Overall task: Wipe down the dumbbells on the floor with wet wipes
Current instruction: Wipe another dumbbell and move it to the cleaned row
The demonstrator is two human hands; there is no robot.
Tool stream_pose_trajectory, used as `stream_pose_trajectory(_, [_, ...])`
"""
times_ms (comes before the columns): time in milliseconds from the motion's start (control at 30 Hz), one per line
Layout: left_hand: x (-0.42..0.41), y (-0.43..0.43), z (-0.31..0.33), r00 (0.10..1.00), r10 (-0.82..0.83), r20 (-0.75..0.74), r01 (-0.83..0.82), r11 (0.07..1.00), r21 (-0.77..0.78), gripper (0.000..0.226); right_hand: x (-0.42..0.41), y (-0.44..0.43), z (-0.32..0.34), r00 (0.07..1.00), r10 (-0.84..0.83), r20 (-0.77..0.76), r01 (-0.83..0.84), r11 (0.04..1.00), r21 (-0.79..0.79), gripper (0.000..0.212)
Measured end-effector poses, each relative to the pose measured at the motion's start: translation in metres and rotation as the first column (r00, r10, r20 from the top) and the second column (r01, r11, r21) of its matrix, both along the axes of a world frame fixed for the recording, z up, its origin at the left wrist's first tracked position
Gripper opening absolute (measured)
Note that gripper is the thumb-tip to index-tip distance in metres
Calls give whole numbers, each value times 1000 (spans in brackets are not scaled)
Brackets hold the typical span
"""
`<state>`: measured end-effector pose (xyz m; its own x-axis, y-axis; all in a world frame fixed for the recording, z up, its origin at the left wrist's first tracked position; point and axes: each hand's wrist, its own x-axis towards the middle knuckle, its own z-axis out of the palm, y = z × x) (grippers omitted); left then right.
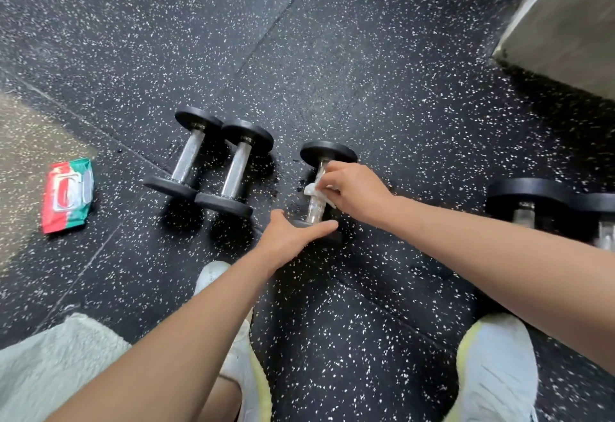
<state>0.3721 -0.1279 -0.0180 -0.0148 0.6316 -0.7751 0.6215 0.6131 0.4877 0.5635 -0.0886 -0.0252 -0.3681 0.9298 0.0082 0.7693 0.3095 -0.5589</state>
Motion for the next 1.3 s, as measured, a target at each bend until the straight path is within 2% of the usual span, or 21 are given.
stream_pose_trajectory(67, [-1, -1, -2, 999, -16, -51, 14, 999, -41, 152, -5, -2, 0, 999, 26, 36, -26, 1000, 0, 13])
stream_pose_trajectory(233, [6, 0, -3, 992, -96, -77, 93, 995, -47, 151, -5, -17, -3, 961, 253, 113, -252, 967, -18, 22])
stream_pose_trajectory(333, [4, 2, -4, 987, -127, -100, 122, 991, -54, 148, 5, -6, 1, 984, 160, 75, -162, 987, 16, 15])
stream_pose_trajectory(400, [2, 5, -7, 987, -141, -82, 135, 987, -82, 154, 8, 2, 1, 997, 63, 37, -64, 997, 33, 12])
stream_pose_trajectory(467, [0, 6, -8, 986, -156, -51, 150, 983, -102, 156, 7, -2, 0, 999, 43, 31, -44, 998, 37, 12])
stream_pose_trajectory(633, [1, 6, -8, 982, -185, -21, 182, 978, -101, 141, 2, -29, 5, 957, 286, 46, -284, 957, -52, 13])
stream_pose_trajectory(800, [-2, 9, -5, 989, -149, 15, 150, 979, -137, 139, 11, 0, 8, 992, 120, 44, -121, 993, 11, 16])
stream_pose_trajectory(867, [-2, 9, -4, 991, -129, 45, 135, 978, -162, 131, 13, 3, 7, 997, 61, 55, -63, 998, 21, 14])
stream_pose_trajectory(933, [0, 9, -6, 990, -132, 58, 140, 974, -177, 122, 11, -6, 6, 991, 104, 86, -106, 994, 24, 14])
stream_pose_trajectory(1033, [2, 8, -9, 985, -168, 48, 174, 969, -174, 128, 8, -28, 8, 963, 256, 89, -253, 967, -41, 15])
stream_pose_trajectory(1100, [4, 8, -9, 986, -157, 58, 165, 970, -178, 136, 9, -31, 7, 960, 267, 88, -265, 964, -36, 18])
stream_pose_trajectory(1233, [4, 10, -7, 989, -98, 110, 119, 972, -202, 135, 17, -11, 7, 996, 63, 64, -65, 997, 32, 28])
stream_pose_trajectory(1300, [6, 9, -6, 990, -94, 107, 113, 974, -195, 129, 19, -7, 7, 998, -13, 67, 10, 999, 52, 20])
